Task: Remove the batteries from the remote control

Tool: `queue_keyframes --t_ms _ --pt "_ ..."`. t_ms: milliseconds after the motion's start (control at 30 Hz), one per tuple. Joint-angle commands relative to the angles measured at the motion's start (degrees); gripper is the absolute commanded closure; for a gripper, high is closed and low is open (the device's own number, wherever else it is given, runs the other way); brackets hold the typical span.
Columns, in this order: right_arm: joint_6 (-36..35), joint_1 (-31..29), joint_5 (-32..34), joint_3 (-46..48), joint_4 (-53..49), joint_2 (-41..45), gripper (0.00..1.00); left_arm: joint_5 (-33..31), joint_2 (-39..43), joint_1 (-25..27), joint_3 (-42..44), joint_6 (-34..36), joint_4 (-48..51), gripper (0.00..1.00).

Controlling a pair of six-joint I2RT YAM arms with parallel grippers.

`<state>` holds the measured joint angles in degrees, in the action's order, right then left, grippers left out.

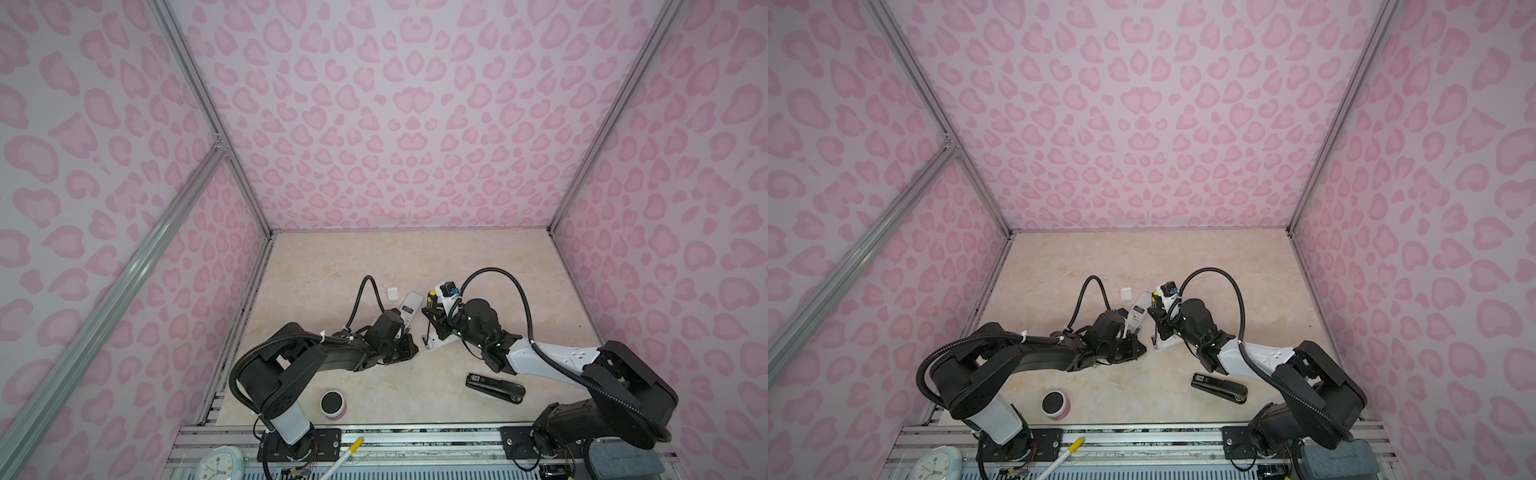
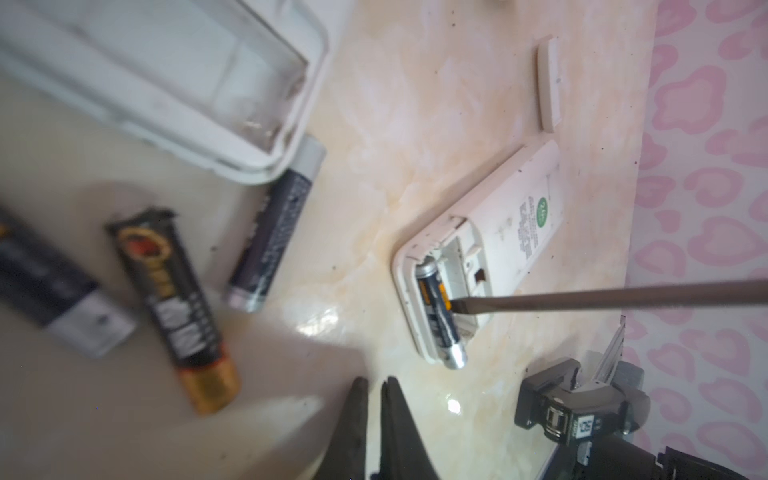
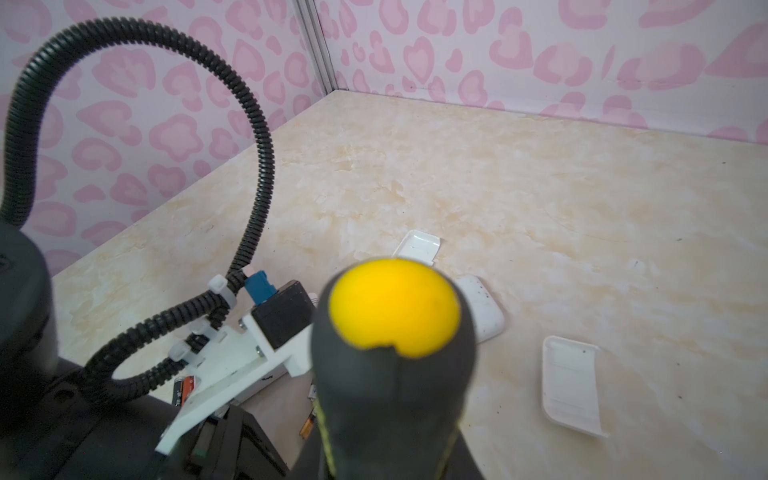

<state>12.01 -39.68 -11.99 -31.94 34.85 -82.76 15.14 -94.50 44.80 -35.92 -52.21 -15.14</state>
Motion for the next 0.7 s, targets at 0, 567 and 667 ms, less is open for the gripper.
queue_keyframes --t_ms 0,567,667 --pt "1.48 -0.86 -1.32 -1.35 0.47 -0.73 1.0 -1.58 2.75 -0.6 1.28 1.0 2.24 0.86" --pt "0.2 -0.96 4.76 -6.39 -15.34 6.26 1.0 -3.84 8.7 -2.22 1.12 4.87 8.64 0.82" --pt "2.15 1.23 8.21 -8.2 -23.66 9.14 1.0 -5.18 11.95 -3.31 -0.4 7.89 12.68 0.81"
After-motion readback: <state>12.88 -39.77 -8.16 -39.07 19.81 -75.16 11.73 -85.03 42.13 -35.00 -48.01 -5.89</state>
